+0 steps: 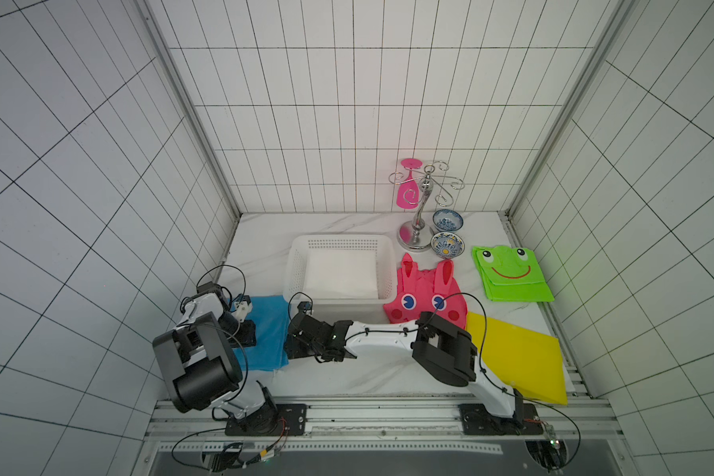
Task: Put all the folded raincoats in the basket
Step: Pick up the raincoat from the center of the board.
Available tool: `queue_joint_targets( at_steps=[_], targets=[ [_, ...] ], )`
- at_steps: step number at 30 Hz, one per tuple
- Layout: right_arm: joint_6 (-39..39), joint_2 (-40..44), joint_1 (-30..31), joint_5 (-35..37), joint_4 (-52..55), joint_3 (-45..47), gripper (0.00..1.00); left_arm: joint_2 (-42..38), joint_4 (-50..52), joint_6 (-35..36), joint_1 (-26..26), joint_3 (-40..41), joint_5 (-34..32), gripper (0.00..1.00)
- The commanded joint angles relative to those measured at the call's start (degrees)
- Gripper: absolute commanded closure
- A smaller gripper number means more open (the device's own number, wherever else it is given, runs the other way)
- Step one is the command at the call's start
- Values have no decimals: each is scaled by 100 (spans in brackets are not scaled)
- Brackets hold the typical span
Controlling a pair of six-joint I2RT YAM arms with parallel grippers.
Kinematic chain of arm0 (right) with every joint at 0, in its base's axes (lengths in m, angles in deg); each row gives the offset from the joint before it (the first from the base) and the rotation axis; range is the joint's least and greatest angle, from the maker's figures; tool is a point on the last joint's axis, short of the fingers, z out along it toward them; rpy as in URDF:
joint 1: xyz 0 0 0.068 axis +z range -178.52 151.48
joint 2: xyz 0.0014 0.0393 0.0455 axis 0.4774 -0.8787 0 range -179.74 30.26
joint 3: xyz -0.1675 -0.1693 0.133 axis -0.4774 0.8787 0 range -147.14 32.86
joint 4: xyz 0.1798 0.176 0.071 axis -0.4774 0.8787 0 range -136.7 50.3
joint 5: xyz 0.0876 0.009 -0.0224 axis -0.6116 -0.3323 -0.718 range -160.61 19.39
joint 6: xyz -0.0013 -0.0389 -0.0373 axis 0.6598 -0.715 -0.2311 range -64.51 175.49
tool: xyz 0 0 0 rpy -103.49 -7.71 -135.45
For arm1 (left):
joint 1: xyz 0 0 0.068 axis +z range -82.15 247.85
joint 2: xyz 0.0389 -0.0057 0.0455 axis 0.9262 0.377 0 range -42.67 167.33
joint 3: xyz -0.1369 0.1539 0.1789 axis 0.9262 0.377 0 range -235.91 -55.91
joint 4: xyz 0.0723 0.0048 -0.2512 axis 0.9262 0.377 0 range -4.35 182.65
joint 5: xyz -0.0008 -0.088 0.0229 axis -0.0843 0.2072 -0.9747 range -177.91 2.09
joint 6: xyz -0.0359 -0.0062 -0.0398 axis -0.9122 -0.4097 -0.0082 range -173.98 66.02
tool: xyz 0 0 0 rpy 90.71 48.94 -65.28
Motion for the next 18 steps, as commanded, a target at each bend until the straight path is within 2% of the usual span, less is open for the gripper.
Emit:
queue_joint_targets(
  at_steps=[1, 9, 18],
  targets=[
    [327, -245, 19, -155, -45, -191, 43, 154, 175, 86, -2, 159, 371, 47],
    [836, -554, 61, -293, 73, -322, 49, 144, 176, 73, -6, 156, 408, 47],
    [973, -649, 9, -464, -78, -268, 67, 63, 232, 159, -2, 170, 495, 46]
  ],
)
